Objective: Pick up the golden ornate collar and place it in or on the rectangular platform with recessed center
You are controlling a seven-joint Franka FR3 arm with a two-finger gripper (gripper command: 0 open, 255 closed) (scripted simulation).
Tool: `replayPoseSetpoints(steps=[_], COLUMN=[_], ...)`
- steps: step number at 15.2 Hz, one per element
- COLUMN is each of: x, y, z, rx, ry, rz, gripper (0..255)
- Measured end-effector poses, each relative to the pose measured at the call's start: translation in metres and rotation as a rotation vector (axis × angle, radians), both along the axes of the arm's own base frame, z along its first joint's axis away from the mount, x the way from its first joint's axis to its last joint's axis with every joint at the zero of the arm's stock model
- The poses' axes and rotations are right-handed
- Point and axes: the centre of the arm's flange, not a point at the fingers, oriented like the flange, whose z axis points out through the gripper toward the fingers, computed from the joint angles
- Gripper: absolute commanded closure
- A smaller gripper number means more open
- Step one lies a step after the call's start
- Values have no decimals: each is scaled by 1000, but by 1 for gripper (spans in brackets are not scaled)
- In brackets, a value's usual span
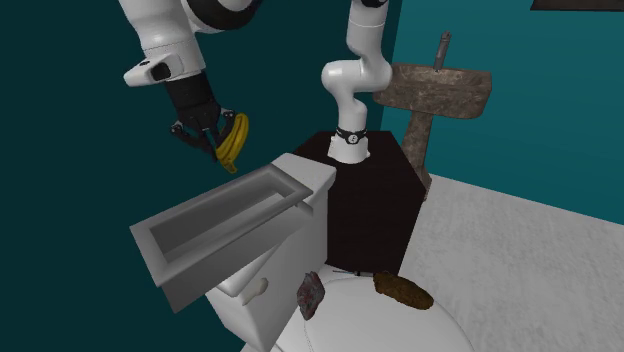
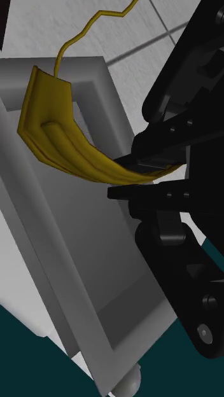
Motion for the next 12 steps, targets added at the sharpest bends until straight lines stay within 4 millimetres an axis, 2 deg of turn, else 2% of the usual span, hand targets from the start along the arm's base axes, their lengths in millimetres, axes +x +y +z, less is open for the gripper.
replayPoseSetpoints(steps=[3, 5, 12], x=[33, 42, 43], y=[-16, -22, -25], z=[6, -2, -38], rx=[-1, 2, 3], ry=[-1, -1, -1], rz=[-1, 2, 2], gripper=[255, 255, 255])
